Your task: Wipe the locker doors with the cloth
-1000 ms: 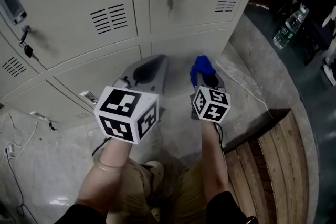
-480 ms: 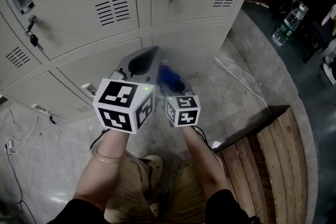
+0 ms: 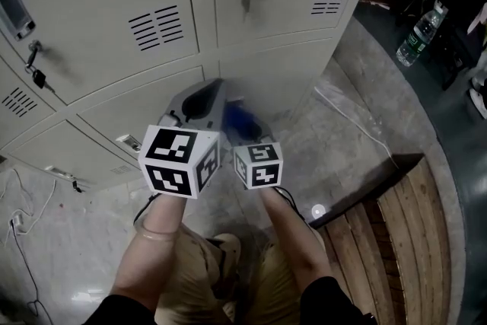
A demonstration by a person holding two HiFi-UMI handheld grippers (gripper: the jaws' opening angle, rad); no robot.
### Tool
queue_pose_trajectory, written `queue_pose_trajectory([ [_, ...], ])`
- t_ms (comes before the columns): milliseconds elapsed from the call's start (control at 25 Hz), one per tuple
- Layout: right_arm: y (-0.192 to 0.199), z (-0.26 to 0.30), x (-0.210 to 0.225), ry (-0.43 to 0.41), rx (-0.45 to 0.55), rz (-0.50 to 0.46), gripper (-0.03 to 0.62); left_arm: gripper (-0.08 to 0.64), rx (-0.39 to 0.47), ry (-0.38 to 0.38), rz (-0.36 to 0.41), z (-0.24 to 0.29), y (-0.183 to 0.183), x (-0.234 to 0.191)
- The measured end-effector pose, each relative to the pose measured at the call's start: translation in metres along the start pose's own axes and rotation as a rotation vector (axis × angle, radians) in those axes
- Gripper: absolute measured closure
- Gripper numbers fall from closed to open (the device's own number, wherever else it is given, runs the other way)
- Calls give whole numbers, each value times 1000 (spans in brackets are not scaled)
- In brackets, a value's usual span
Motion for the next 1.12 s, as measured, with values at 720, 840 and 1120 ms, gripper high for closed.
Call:
queue_pose_trajectory([
  [720, 6, 2, 46, 76, 30, 30, 500, 554, 7, 26, -61, 23, 7, -6],
  [840, 4, 0, 59, 91, 39, 15, 500, 554, 7, 39, -68, 27, 8, -1],
  [1120, 6, 0, 71, 95, 43, -30, 500, 554, 13, 50, -95, 36, 6, -1],
])
Point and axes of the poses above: the fingertips, and each gripper's own axes: z forward along the fingers, x to its right, y out of its underside, the point moved 4 cm from there along -z, backward along the fingers, and after that the axes turned 1 degree about z, right-handed, at the moved point
